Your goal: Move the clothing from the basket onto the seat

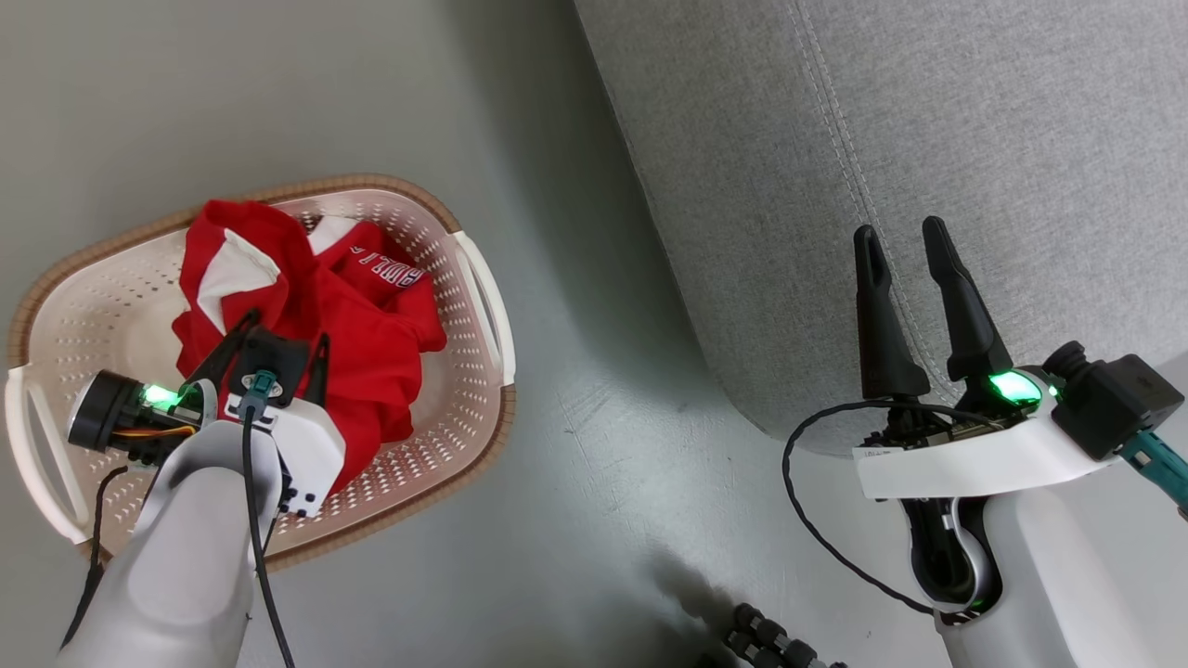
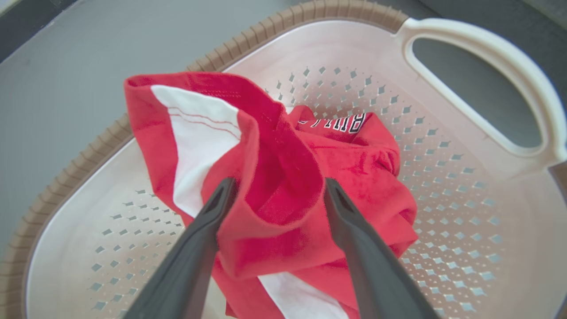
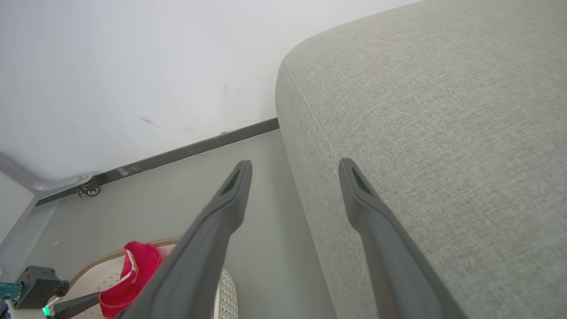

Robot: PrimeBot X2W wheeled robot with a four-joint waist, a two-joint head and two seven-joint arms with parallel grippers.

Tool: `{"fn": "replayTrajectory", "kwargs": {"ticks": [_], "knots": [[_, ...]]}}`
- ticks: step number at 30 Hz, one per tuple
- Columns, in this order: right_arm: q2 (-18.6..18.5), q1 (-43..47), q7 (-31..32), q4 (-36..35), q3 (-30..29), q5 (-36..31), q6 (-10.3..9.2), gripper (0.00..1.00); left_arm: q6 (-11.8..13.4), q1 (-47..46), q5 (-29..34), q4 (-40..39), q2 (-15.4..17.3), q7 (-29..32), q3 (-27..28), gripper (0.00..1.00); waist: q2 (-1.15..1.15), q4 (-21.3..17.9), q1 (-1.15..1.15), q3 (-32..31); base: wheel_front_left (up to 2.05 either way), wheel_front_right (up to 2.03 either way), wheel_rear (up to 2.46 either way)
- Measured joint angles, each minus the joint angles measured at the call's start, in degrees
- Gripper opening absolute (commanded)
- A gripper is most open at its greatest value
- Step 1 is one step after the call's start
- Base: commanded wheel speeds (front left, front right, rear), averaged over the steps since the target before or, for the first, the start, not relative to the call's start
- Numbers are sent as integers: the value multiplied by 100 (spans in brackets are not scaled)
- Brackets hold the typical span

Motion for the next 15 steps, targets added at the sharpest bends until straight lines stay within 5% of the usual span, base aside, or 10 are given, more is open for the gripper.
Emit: {"fn": "replayTrajectory", "kwargs": {"ticks": [3, 5, 7, 15], "knots": [[0, -37, 0, 4, 27, 21, 0, 100, 5, -51, 42, 129, 53, 59, -3, 45, 0, -46, 0, 48, 0, 0, 0], [0, -88, 0, 5, 30, 51, 0, 100, 7, -71, 41, 153, 78, 59, 4, 28, 0, -73, 0, 72, 0, 0, 0], [0, -96, 0, 8, 35, 59, 0, 100, 10, -96, 41, 157, 77, 57, 8, 0, 0, -97, 0, 91, 0, 0, 0], [0, -108, 0, 25, 36, 96, 0, 100, 64, -171, 45, 253, 31, -3, -25, 0, 0, -118, 0, 61, 0, 0, 0]]}}
